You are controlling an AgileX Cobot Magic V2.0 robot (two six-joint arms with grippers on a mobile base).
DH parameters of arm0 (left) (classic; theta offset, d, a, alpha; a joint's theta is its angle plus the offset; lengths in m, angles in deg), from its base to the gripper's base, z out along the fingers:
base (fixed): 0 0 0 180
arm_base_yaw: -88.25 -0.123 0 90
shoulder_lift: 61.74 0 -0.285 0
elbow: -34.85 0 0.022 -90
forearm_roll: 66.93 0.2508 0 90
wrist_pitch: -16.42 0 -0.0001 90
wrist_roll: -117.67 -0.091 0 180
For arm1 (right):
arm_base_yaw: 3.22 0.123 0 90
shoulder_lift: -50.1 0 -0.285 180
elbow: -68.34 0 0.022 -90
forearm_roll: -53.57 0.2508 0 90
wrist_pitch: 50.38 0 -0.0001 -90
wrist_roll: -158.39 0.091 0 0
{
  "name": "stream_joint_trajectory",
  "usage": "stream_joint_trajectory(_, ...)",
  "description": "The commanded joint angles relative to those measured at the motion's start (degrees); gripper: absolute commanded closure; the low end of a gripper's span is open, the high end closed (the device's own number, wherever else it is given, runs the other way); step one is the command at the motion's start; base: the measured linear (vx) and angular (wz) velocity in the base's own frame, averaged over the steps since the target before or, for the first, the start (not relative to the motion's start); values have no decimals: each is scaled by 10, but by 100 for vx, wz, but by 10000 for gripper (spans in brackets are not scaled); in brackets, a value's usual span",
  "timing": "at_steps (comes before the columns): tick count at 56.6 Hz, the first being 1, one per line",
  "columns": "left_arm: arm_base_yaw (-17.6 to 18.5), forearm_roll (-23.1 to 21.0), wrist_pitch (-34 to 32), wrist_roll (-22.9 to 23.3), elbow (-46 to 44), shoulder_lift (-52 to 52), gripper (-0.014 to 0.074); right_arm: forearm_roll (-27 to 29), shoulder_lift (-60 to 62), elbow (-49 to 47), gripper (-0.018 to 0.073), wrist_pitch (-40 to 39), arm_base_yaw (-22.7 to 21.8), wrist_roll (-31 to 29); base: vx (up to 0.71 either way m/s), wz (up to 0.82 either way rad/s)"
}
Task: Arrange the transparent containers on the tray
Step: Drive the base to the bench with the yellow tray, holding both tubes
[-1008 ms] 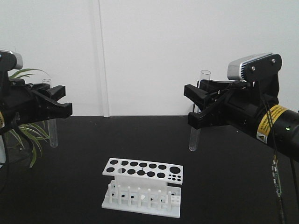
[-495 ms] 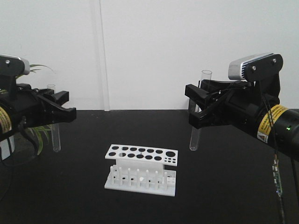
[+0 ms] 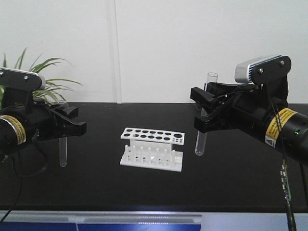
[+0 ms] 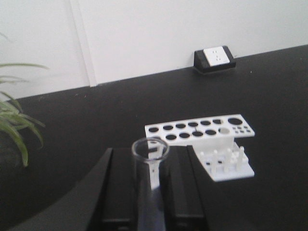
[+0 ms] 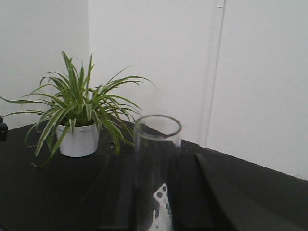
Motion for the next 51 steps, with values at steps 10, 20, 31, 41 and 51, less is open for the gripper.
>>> stream_joint_trajectory(10, 2, -3, -30, 5, -17, -8, 603, 11, 20, -19, 572, -28, -1, 1, -29, 17)
stream_joint_trajectory(20, 2, -3, -15, 5, -17, -7, 603, 11, 20, -19, 572, -31, -1, 1, -28, 27)
stream_joint_trajectory(31, 2, -3, -2, 5, -17, -7, 603, 11, 20, -19, 572, -31, -1, 1, -28, 31)
stream_joint_trajectory(41, 2, -3, -2, 5, -17, -7, 603, 11, 20, -19, 572, -28, -1, 1, -27, 31)
stream_joint_trajectory(51, 2, -3, 5, 5, -17, -10, 603, 11, 20, -19, 572, -28, -1, 1, -25, 30)
